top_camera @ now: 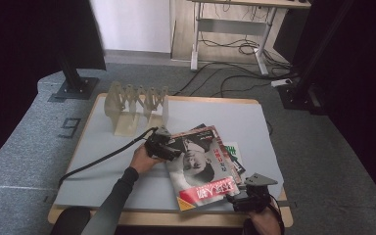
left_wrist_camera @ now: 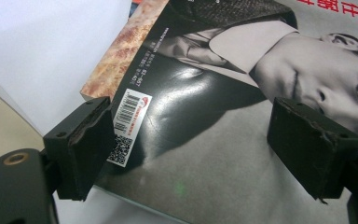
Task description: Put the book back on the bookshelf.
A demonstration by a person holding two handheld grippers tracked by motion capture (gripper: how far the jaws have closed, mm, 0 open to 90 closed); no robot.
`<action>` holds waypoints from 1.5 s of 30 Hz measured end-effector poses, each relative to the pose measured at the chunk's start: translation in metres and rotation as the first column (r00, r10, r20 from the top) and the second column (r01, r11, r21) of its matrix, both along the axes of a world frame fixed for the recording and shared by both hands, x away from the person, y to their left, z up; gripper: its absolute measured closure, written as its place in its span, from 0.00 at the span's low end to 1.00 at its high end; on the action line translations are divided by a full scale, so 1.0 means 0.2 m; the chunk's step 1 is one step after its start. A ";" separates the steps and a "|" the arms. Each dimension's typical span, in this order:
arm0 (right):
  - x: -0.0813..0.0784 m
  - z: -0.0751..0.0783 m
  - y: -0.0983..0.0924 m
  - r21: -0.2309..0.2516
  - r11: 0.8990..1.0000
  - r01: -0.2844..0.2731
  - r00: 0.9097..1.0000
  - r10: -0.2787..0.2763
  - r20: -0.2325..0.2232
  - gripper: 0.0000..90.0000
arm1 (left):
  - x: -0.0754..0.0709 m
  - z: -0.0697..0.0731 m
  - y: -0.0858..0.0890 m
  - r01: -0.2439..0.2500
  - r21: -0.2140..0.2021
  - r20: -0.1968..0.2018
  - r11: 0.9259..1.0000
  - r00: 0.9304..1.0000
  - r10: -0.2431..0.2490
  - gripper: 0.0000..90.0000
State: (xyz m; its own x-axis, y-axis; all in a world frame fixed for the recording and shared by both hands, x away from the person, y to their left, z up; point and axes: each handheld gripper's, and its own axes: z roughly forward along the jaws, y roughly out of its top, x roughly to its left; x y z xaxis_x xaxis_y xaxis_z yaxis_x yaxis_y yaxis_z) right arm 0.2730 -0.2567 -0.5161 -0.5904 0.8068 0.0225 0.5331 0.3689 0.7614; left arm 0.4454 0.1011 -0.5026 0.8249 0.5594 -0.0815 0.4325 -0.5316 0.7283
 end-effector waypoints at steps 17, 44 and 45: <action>0.05 0.00 -0.05 0.024 0.998 0.050 0.999 -0.050 -0.009 0.00 | 0.03 0.00 0.02 -0.032 0.001 -0.016 0.999 0.999 0.032 0.13; 0.17 0.01 -0.10 0.007 0.994 0.107 0.994 -0.107 -0.010 0.00 | -0.09 -0.01 0.11 -0.055 0.040 -0.041 0.998 0.998 0.057 0.11; 0.17 0.01 -0.10 0.008 0.994 0.112 0.994 -0.111 -0.013 0.00 | -0.10 -0.01 0.11 -0.058 0.042 -0.038 0.997 0.998 0.060 0.11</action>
State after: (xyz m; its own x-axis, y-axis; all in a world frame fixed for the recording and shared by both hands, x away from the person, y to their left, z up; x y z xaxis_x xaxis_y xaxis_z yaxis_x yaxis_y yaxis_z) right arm 0.3076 -0.2768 -0.5134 -0.4964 0.8673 0.0365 0.5801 0.3001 0.7573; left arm 0.4257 0.1233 -0.5055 0.7870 0.6105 -0.0888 0.4914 -0.5335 0.6884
